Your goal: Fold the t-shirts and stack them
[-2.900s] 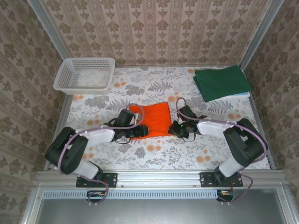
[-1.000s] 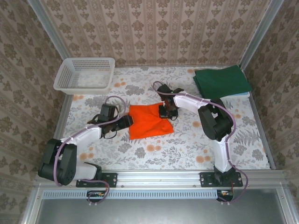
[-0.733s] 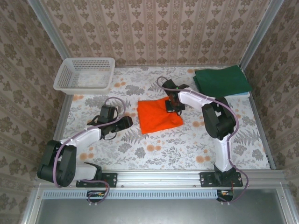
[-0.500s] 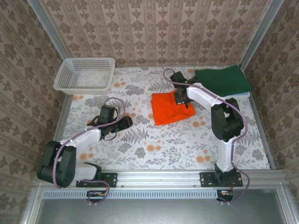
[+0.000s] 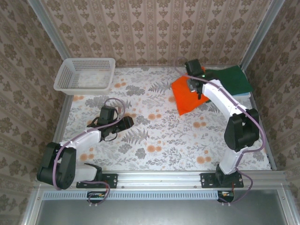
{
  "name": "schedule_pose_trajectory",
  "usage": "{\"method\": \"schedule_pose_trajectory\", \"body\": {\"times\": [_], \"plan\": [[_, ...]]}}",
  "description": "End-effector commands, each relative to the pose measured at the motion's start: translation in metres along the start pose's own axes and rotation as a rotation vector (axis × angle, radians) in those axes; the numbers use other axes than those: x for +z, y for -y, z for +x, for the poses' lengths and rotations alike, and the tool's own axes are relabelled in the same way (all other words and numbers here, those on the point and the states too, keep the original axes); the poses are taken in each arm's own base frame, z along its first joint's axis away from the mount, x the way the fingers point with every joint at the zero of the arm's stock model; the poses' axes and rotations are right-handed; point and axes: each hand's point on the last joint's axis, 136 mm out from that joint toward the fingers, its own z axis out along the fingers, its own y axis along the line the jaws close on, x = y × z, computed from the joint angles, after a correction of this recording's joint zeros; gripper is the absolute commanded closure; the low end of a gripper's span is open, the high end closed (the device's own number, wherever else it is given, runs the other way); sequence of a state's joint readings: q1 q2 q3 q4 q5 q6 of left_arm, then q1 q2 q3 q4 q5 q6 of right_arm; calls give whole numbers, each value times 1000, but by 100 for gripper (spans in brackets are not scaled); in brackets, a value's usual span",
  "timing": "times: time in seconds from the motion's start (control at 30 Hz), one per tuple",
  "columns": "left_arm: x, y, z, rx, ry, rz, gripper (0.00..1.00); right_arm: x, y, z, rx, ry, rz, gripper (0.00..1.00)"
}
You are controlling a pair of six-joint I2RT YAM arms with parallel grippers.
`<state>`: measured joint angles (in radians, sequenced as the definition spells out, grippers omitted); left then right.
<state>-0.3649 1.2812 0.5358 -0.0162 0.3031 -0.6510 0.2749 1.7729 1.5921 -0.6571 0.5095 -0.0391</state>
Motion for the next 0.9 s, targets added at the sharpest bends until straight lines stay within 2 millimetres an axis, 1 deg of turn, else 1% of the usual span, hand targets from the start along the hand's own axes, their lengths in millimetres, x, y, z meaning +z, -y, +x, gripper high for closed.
{"method": "schedule_pose_trajectory", "body": {"times": [0.0, 0.03, 0.1, 0.17, 0.23, 0.33, 0.43, 0.67, 0.77, 0.87], "plan": [[-2, 6, -1, -15, 7, 34, 34, -24, 30, -29, 3, 135, 34, 100], [-2, 7, -1, -15, 7, 39, 34, -27, 33, -31, -16, 147, 43, 100], [-2, 7, -1, -16, 6, 44, 34, -33, 42, -40, -16, 184, 56, 100], [-2, 8, -1, -19, 3, 48, 34, -37, 51, -43, -13, 191, 66, 100], [-2, 9, 0, -23, 0, 55, 34, -45, 61, -48, -2, 220, 68, 100], [-2, 10, 0, -25, -1, 61, 33, -57, 69, -53, 10, 255, 57, 100], [-2, 11, 0, -27, -4, 66, 33, -65, 77, -58, 4, 269, 70, 100], [-2, 12, 1, -32, -7, 76, 33, -72, 101, -71, 9, 291, 111, 100], [-2, 12, 1, -33, -8, 75, 32, -69, 110, -77, 20, 297, 110, 100], [-1, 11, 1, -37, -10, 74, 32, -61, 117, -81, 57, 299, 92, 100]]}}
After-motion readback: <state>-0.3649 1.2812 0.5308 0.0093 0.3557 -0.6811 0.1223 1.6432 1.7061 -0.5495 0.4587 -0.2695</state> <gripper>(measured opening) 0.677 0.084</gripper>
